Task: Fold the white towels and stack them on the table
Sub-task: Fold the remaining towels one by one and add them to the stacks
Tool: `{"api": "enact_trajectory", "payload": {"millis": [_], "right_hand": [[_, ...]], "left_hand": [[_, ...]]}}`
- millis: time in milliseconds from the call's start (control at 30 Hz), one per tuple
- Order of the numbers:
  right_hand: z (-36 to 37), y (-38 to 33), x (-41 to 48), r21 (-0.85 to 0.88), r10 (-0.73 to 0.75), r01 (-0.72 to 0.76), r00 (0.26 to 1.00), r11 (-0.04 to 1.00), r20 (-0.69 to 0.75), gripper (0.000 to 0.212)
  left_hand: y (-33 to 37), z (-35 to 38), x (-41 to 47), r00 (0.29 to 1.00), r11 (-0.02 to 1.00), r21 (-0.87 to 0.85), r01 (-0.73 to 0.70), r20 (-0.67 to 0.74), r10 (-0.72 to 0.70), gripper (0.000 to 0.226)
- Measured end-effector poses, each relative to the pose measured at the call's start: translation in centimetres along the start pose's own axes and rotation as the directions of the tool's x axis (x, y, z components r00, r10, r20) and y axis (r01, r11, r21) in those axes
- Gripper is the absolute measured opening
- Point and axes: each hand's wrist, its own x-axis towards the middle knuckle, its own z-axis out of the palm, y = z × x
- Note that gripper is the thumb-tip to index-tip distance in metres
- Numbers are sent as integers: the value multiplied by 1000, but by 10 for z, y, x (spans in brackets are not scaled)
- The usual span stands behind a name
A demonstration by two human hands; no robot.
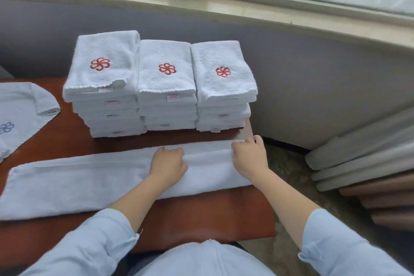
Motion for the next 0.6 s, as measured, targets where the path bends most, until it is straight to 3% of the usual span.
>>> {"api": "enact_trajectory", "payload": {"millis": [67, 167, 333, 600], "right_hand": [[0, 1, 9, -21, 2, -1, 999, 1000, 39, 31], [4, -6, 7, 29, -33, 31, 997, 999, 65, 60], [28, -31, -18, 243, -344, 288, 910, 926, 233, 58], [39, -72, -18, 289, -415, 342, 875, 894, 250, 62]], "left_hand": [[2, 1, 3, 998, 999, 17, 40, -47, -39, 19], [5, 10, -1, 989, 997, -13, 70, -129, -71, 47], [11, 24, -24, 970, 994, -64, 93, -218, -105, 51], [-28, 41, -56, 968, 967, 51, 250, 18, -251, 64]]}}
